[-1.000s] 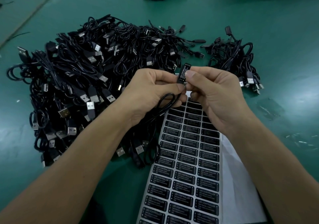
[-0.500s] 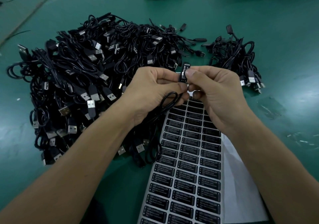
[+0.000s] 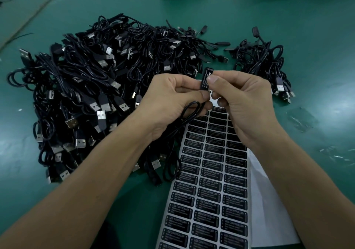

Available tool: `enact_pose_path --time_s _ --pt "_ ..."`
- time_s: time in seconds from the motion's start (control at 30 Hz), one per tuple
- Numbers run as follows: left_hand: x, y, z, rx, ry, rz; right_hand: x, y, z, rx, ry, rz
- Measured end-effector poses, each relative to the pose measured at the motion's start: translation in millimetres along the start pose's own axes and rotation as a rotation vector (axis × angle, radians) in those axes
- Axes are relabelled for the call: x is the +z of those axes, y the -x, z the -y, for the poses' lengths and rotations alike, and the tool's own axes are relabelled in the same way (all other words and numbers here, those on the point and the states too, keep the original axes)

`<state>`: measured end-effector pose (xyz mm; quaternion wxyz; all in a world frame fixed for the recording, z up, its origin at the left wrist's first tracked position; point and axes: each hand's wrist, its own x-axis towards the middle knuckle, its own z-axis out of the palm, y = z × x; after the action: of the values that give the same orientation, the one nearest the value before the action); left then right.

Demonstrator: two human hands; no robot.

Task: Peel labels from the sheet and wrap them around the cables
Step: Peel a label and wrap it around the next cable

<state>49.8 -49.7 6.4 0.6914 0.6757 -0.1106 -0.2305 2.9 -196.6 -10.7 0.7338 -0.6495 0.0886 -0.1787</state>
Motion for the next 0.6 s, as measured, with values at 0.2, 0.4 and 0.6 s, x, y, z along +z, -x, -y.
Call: enact_pose_path --time_s 0.2,0.4,0.6 --pt "1.0 -0.3 0.1 0.002 0.016 -0.006 -0.9 -0.5 -0.1 -0.006 0.013 0.007" --pt "1.1 -0.1 0.2 0.011 0.011 -0.007 -0.8 -0.2 0.1 -0.007 0.024 0.007" --pt "1.2 -0.6 1.4 0.012 0.010 -0.003 -1.0 0.4 -0.4 -0.041 0.058 0.001"
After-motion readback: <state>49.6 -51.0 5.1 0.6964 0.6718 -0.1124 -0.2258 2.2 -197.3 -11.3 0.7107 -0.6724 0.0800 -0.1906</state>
